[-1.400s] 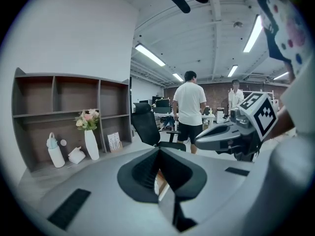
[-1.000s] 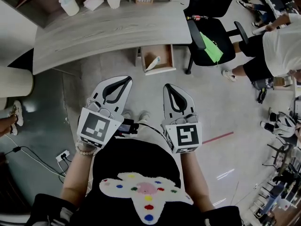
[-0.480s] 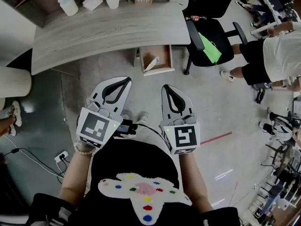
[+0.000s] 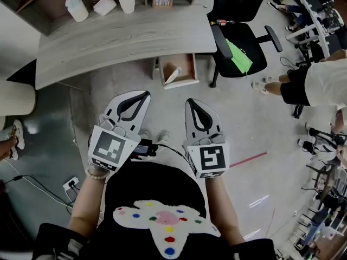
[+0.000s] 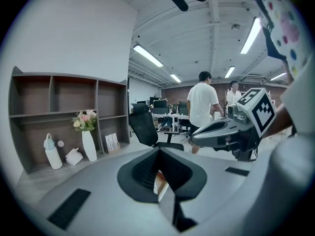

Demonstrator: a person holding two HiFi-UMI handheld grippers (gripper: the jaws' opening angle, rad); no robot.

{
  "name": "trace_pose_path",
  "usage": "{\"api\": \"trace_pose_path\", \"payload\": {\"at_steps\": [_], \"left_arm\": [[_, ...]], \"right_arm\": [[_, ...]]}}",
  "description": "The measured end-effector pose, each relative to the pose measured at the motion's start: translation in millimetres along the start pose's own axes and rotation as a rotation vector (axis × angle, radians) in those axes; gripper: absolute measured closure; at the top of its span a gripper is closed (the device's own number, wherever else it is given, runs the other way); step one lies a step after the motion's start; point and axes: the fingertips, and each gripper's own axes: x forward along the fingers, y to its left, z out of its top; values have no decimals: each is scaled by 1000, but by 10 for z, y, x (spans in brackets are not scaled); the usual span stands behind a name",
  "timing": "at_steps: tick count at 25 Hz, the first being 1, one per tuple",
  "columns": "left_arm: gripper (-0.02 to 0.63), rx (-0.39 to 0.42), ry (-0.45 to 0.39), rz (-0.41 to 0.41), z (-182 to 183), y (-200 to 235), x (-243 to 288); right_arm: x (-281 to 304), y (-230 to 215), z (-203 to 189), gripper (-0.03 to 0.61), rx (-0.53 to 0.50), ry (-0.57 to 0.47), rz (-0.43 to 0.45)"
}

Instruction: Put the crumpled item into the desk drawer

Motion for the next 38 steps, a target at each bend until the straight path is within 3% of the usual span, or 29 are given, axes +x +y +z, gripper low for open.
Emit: {"api": "trace_pose_path", "payload": {"at_steps": [38], "left_arm": [[603, 16, 4, -24, -9, -156, -26]], "right_arm": [[-102, 119, -51, 575, -11, 12, 19]]}}
